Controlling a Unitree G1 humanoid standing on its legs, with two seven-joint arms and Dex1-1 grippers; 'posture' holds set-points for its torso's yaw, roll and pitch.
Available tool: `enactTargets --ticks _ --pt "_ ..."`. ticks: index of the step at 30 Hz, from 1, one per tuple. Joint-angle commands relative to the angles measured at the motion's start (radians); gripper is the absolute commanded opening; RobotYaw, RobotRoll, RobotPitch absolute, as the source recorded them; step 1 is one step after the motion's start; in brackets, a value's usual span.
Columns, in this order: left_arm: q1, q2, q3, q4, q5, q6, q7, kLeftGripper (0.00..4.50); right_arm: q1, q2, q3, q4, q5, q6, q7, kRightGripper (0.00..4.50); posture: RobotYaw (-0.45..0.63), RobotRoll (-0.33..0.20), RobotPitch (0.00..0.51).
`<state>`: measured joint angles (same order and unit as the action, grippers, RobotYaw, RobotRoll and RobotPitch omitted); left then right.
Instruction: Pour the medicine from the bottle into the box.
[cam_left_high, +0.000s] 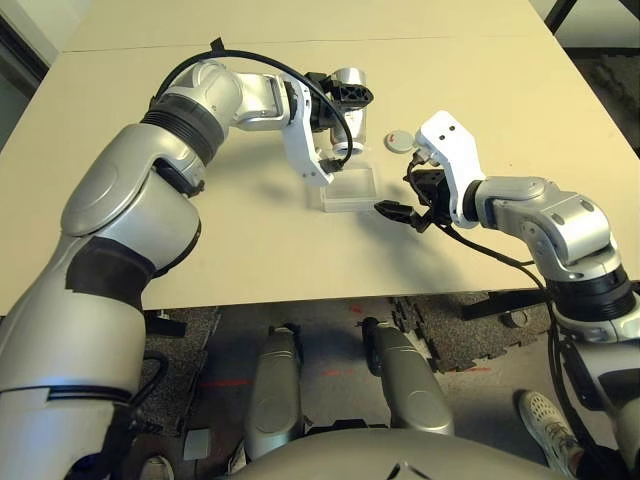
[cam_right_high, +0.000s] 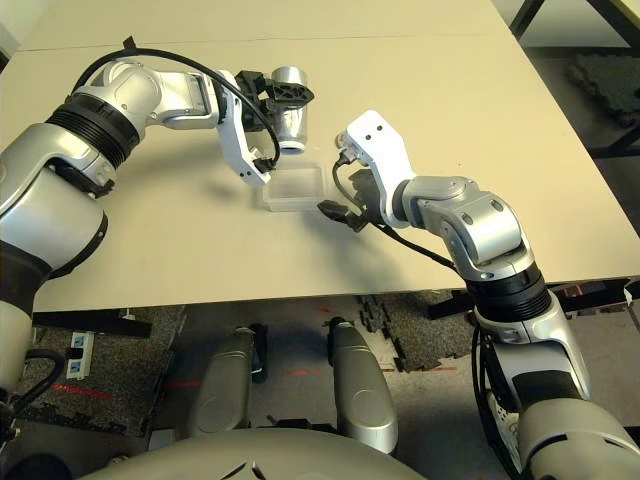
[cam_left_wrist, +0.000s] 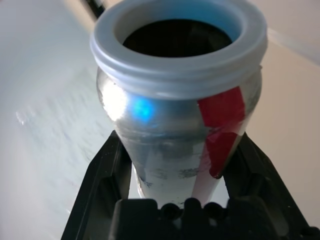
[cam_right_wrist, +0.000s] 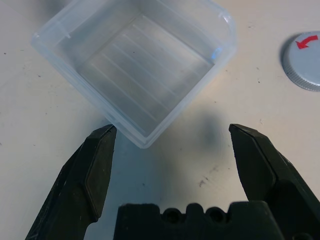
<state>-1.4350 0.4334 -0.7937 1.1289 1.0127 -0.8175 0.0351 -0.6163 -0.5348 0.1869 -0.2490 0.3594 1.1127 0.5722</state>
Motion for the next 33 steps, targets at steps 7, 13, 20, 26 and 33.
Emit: enactTargets --ticks 7,13,20,26,33 --pt "0.163 -0.170 0.823 0.061 -0.935 0.774 -0.481 2.76 0.009 -0.014 -0.004 -0.023 0.009 0.035 0.006 4.50 0.03 0.000 0.199" --pt "0.343 -0.174 0.997 -0.053 -1.089 0.945 -0.351 2.76 0.005 -0.041 0.002 -0.014 0.010 0.041 0.023 4.50 0.03 0.000 0.206" --pt "0.445 -0.170 1.056 -0.142 -1.146 1.004 -0.242 2.76 -0.001 -0.065 0.014 -0.029 0.017 0.059 0.053 4.50 0.03 0.000 0.210" --pt "0.386 -0.151 1.021 -0.124 -1.118 0.958 -0.249 2.76 0.001 -0.087 0.025 -0.057 0.030 0.083 0.075 4.50 0.02 0.000 0.202" --pt "0.265 0.054 0.352 -0.248 -0.336 0.495 -0.061 2.76 0.013 -0.086 0.034 -0.055 0.028 0.079 0.073 4.50 0.02 0.000 0.192"
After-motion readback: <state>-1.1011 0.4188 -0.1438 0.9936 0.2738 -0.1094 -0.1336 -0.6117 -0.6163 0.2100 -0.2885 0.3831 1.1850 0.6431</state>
